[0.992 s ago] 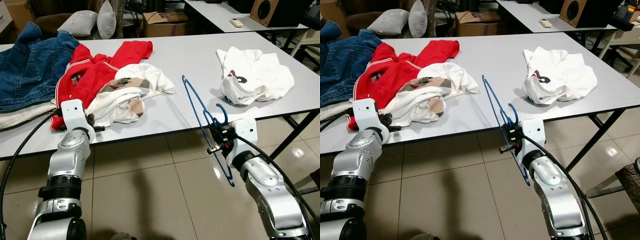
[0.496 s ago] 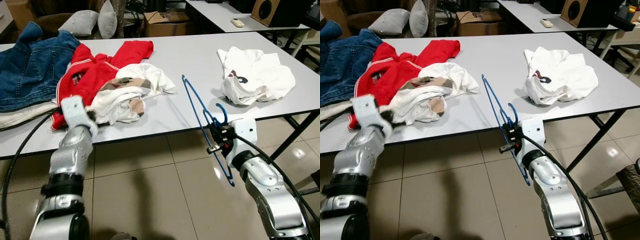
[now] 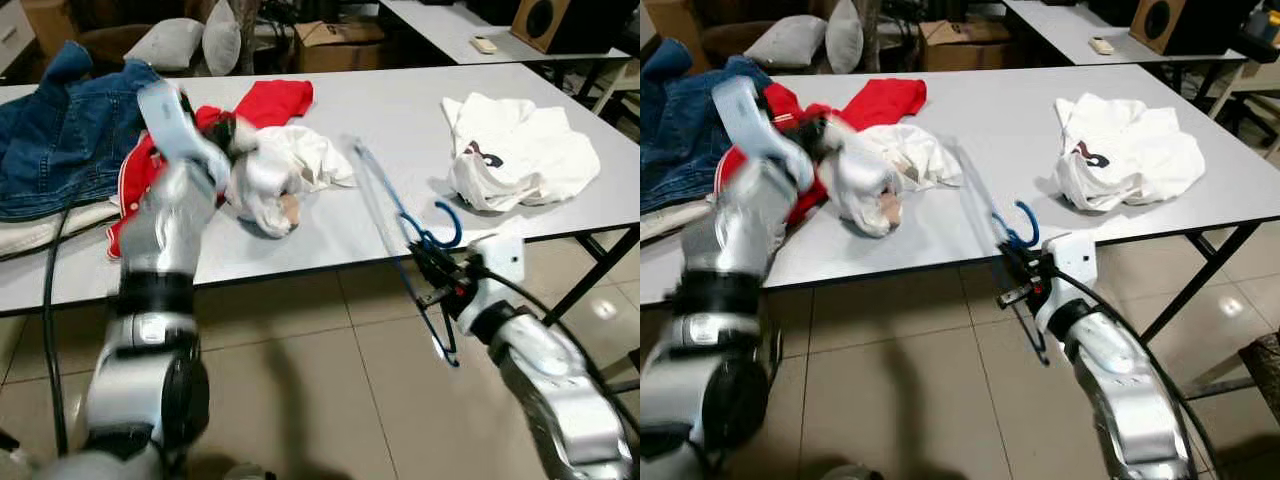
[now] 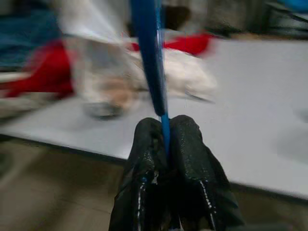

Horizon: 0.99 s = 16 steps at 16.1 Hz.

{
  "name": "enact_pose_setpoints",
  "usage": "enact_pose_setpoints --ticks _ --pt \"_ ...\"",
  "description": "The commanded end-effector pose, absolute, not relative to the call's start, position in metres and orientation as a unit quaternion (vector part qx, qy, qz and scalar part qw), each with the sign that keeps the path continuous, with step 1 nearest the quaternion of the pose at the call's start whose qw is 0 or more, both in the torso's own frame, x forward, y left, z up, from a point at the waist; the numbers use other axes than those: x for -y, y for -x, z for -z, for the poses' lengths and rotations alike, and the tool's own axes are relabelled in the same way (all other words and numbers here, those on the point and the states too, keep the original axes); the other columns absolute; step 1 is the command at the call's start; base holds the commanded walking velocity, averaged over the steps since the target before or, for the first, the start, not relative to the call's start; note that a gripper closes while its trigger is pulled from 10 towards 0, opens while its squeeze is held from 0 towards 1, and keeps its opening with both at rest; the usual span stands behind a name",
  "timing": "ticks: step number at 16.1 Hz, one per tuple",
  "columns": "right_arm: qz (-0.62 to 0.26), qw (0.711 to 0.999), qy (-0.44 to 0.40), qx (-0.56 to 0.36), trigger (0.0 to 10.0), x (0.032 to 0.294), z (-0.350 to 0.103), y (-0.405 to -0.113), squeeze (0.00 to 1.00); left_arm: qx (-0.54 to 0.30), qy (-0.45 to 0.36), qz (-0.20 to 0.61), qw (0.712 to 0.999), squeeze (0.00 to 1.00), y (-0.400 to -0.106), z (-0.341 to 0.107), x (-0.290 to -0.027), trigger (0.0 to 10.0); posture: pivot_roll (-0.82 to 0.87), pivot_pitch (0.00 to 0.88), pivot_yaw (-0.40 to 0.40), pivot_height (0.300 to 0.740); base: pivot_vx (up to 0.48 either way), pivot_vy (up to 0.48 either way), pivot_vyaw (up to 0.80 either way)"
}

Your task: Hang hanger

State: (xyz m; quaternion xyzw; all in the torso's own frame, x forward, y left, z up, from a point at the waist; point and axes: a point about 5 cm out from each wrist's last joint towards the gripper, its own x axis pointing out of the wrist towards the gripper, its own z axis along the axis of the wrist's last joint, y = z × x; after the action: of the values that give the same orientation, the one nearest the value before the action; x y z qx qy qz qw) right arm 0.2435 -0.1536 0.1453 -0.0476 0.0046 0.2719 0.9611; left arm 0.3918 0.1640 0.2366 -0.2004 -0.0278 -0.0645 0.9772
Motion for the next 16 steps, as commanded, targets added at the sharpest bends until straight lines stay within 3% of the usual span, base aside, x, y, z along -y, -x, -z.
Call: enact_pose_setpoints --ticks 1,7,10,16 --pt "-0.329 0.943 0.046 0.022 10.0 0.150 -0.156 -0.233 0.00 0.039 0.201 0.070 0.976 0.00 -0.396 -0.247 -0.163 0.0 -0.01 0.000 0.012 0.740 0.000 0.000 0.00" --pt "-0.386 0.921 0.048 0.002 10.0 0.171 -0.160 -0.211 0.00 0.093 0.202 0.069 0.972 0.00 -0.408 -0.290 -0.161 0.0 -0.03 0.000 0.016 0.740 0.000 0.000 0.00" --pt "-0.355 0.932 0.066 -0.039 10.0 0.172 -0.148 -0.224 0.00 0.094 0.182 0.102 0.973 0.00 -0.404 -0.293 -0.145 0.0 -0.03 0.000 0.006 0.740 0.000 0.000 0.00" --pt "-0.354 0.932 0.039 -0.059 10.0 0.144 -0.138 -0.276 0.00 0.050 0.164 0.155 0.973 0.00 -0.386 -0.268 -0.109 0.0 -0.01 0.000 -0.032 0.740 0.000 0.000 0.00"
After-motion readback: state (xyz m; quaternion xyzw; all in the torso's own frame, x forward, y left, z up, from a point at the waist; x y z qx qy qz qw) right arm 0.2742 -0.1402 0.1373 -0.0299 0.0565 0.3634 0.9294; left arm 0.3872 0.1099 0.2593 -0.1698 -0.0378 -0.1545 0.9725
